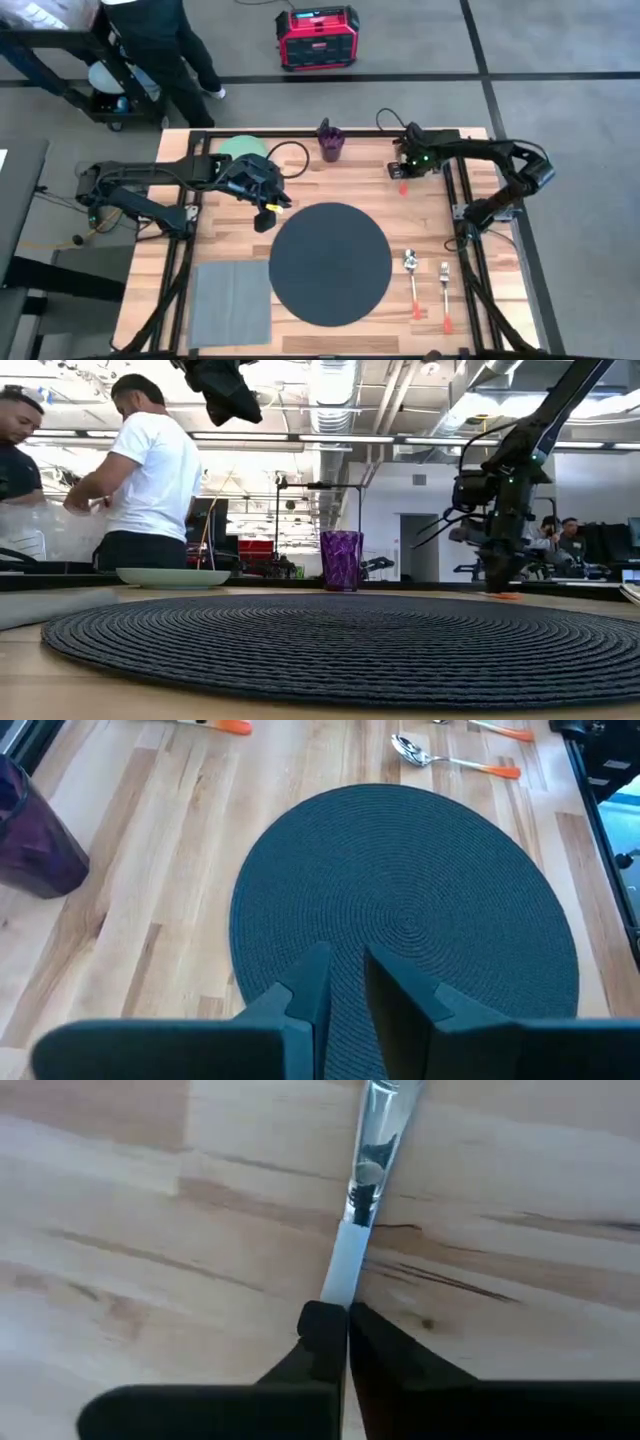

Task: Set table place
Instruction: Move the table knife to the table mat

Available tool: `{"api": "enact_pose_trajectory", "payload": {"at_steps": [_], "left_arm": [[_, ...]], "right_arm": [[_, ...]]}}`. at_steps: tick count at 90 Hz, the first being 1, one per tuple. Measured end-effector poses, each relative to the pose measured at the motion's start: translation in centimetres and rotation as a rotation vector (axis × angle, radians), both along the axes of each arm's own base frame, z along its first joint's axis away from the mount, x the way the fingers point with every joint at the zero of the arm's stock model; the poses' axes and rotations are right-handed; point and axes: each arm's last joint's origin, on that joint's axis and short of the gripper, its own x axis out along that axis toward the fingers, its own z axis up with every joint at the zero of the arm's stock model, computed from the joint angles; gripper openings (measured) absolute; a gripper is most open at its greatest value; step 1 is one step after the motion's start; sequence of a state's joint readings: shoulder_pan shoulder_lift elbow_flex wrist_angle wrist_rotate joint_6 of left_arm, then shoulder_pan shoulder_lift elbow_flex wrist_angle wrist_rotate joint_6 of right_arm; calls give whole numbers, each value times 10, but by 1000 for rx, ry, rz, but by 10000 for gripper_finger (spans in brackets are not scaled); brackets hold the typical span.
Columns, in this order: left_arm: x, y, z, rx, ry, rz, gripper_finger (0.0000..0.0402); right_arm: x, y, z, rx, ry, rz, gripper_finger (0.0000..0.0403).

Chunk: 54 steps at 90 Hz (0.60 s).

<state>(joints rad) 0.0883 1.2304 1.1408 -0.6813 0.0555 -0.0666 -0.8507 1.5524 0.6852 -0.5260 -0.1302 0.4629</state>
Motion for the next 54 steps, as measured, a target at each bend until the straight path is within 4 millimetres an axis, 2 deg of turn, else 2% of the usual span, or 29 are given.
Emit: {"api": "enact_pose_trajectory", "payload": {"at_steps": [11, 27, 54], "left_arm": [[0, 0, 0, 4, 1, -3, 47], [0, 0, 0, 11, 2, -10, 47], [0, 0, 0, 41, 2, -36, 47]], "right_arm": [[7, 14, 8, 15, -21, 41, 0], [19, 47, 26, 32, -44, 108, 0], [47, 119, 52, 50, -158, 174, 0]]}}
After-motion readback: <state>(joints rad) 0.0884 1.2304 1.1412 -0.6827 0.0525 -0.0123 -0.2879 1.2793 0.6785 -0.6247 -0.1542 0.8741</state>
